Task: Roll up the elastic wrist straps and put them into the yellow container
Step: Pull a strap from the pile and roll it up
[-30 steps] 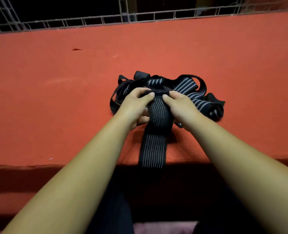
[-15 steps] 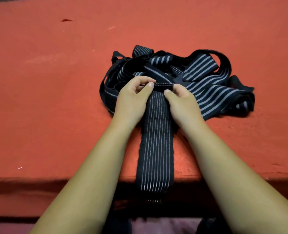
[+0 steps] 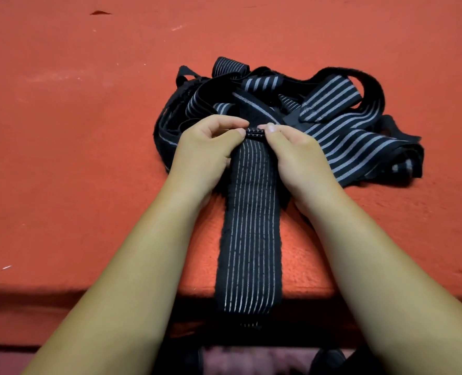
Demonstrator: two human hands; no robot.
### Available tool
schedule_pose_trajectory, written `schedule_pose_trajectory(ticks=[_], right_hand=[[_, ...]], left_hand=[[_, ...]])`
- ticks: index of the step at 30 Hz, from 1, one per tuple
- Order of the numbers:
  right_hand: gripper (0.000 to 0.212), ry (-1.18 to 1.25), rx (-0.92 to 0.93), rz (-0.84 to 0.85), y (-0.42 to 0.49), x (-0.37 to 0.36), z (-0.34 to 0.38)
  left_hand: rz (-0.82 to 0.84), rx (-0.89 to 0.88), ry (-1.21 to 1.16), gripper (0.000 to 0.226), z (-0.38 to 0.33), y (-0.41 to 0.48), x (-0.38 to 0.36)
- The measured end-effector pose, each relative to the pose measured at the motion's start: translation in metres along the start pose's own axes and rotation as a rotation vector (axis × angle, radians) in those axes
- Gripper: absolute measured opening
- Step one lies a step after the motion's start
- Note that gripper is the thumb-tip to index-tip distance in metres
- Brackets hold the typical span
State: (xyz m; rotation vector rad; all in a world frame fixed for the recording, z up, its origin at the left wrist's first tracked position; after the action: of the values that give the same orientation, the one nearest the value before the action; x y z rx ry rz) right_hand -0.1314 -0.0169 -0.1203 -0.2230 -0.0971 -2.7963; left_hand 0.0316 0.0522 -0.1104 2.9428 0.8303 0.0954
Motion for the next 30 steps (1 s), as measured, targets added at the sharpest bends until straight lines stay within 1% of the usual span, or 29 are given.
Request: schedule_pose_trajectory(ticks=[2,7,9,12,15,17,20,21,23,27,30], right_hand=[[0.025,0.007,0.008,-0.009,0.001,0.001,0.002],[0.024,-0.017,0.044,0.000,-0.002,0.002,0.009],[0.023,0.009,0.058,0.003,-0.004,0.003,0.013],[0.023,-0.003,0.093,0.003,-0.007,0.006,0.017],[0.020,-0.016,0.111,0.012,-0.008,0.006,0.020],[0.018,-0.025,0.091,0.005,-0.009,0.007,0.020],[0.032,-0.014,0.033,-0.018,-0.007,0.010,0.015],[0.033,-0.004,0.027,-0.024,-0.006,0.011,0.014],[0.028,0.030,0.023,-0.027,-0.006,0.013,0.014],[0.022,0.034,0.040,-0.058,-0.006,0.017,0.014],[0.021,0.002,0.072,-0.076,-0.006,0.019,0.014]], left_hand=[[0.017,0.020,-0.044,0.018,0.000,0.000,-0.001],[-0.021,0.081,-0.066,0.027,0.004,0.000,0.000],[-0.014,0.086,-0.062,0.023,0.005,-0.001,-0.001],[0.006,0.020,-0.012,0.013,-0.001,-0.005,0.000],[-0.028,-0.068,0.060,0.015,-0.009,-0.003,0.007],[-0.042,-0.108,0.093,0.017,-0.014,-0.002,0.009],[-0.020,-0.128,0.103,0.019,-0.016,-0.001,0.005],[-0.012,-0.126,0.098,0.019,-0.016,-0.001,0.004],[0.004,-0.109,0.075,0.018,-0.015,-0.001,0.000],[0.031,-0.006,-0.011,0.012,-0.007,-0.004,-0.006],[0.021,0.049,-0.043,0.020,-0.002,-0.005,-0.007]])
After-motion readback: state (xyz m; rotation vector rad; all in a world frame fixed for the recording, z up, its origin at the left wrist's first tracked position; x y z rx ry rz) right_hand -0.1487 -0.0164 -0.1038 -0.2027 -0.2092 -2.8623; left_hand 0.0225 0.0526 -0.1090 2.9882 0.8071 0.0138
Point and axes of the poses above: each hand's wrist, its own y-axis towards the middle knuckle, its own x-axis out of the back of the hand, z = x × y, the point moved 9 cm from there along y, towards the middle knuckle, and after that the axes turned 2 degrees about -z, right-handed, at the moved point
